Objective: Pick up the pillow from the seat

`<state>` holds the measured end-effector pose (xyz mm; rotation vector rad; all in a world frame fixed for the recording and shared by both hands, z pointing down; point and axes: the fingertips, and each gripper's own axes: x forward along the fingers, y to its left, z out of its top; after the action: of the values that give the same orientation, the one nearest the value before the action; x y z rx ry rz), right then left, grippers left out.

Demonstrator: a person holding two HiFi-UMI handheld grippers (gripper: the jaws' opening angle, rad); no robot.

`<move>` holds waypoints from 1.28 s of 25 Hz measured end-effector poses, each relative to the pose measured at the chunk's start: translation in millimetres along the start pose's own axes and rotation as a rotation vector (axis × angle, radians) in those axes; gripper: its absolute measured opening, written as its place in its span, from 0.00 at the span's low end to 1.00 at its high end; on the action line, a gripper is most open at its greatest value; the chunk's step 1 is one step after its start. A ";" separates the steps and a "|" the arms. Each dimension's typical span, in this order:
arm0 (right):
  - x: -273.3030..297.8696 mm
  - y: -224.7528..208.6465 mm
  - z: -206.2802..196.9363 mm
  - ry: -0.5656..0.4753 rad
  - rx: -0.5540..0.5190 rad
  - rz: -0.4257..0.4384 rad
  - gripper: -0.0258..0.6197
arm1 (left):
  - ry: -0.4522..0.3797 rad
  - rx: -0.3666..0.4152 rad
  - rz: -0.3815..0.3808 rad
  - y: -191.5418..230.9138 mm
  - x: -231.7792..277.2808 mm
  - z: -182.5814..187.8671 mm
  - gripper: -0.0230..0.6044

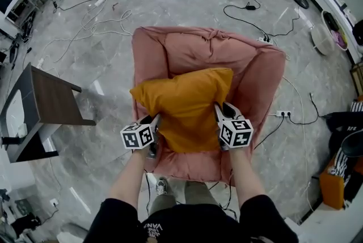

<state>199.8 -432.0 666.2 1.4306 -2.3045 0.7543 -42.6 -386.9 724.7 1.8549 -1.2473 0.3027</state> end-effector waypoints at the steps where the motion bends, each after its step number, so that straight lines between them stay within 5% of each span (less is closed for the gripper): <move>1: -4.5 0.2 -1.9 -0.003 0.002 -0.008 0.14 | 0.005 0.010 -0.004 -2.4 -2.0 -2.2 0.18; 32: -157.2 89.5 -46.7 -0.066 -0.006 -0.156 0.07 | 0.006 0.135 -0.113 -38.4 -133.8 -74.9 0.09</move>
<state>189.4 -258.7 597.3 1.6336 -2.2083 0.6627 -54.6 -239.6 668.7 2.0297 -1.1368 0.3368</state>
